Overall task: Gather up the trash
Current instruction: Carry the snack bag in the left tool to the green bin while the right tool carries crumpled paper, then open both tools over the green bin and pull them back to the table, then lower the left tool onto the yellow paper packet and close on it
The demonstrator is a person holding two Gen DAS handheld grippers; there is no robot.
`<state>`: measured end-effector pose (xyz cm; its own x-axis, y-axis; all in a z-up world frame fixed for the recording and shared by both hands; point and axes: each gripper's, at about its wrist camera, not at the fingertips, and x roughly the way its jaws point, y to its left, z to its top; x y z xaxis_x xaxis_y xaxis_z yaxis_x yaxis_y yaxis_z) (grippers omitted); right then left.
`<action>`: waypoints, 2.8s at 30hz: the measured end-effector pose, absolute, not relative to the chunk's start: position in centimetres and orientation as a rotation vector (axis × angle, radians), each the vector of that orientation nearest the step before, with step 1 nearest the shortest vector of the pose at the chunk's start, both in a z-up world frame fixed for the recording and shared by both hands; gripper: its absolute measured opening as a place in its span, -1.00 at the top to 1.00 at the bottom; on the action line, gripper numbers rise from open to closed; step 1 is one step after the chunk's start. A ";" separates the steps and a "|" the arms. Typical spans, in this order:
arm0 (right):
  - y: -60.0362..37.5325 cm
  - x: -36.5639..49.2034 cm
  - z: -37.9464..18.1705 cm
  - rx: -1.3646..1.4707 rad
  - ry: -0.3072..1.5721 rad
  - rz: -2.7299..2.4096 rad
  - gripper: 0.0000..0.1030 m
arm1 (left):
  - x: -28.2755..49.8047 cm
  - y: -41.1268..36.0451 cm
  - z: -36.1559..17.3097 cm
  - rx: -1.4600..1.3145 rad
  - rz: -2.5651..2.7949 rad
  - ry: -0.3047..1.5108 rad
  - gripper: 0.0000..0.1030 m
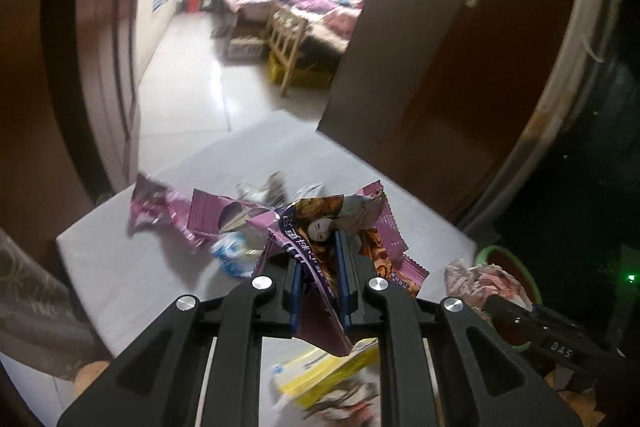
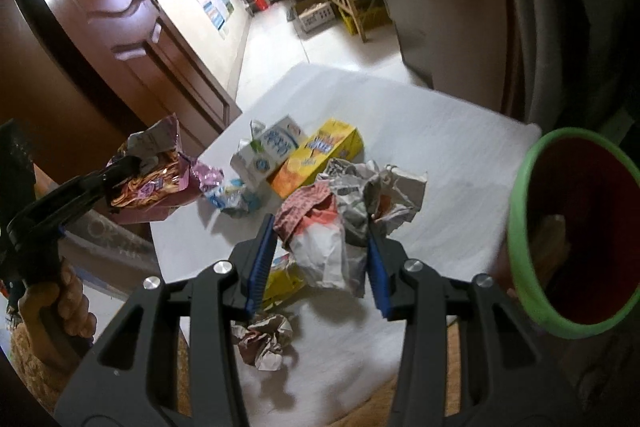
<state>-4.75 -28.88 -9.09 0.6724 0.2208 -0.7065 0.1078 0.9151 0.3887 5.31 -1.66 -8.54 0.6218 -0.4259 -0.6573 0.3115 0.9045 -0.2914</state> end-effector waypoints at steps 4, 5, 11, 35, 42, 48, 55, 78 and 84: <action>-30.7 -5.5 -8.1 0.434 0.803 0.050 0.20 | 4.5 -4.4 -7.2 -0.145 -0.471 0.750 0.78; -31.3 -5.8 -7.9 0.441 0.794 0.043 0.20 | 4.2 -5.1 -6.9 -0.140 -0.484 0.743 0.78; -35.3 -7.7 -7.4 0.476 0.740 -0.051 0.20 | 3.2 -10.3 -6.1 -0.098 -0.572 0.732 0.78; -50.1 -15.1 -10.6 0.617 0.712 -0.498 -0.57 | 0.4 -33.1 -11.0 0.077 -0.965 0.896 0.13; -50.7 -15.9 -11.3 0.638 0.703 -0.569 -0.81 | -0.3 -32.0 -11.6 0.163 -0.931 0.893 -0.50; -48.3 -15.3 -10.0 0.625 0.660 -0.528 -0.81 | 0.5 -25.8 -10.7 0.103 -0.862 0.893 -0.61; -43.8 -10.5 -9.6 0.588 0.687 -0.390 -0.81 | 1.9 -17.6 -10.3 0.069 -0.720 0.864 -0.61; -23.0 -1.8 -12.4 0.271 0.920 0.051 -0.82 | 4.0 3.7 -13.4 -0.082 -0.294 0.869 -0.61; -23.4 -2.1 -12.7 0.310 0.926 0.050 -0.84 | 3.9 3.7 -14.0 -0.064 -0.298 0.889 -0.61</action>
<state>-2.05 -23.41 -12.73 0.6034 0.1752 -0.7780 0.0896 0.9545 0.2844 3.86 3.68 -13.98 0.5923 -0.2821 -0.7548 0.2294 0.9570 -0.1777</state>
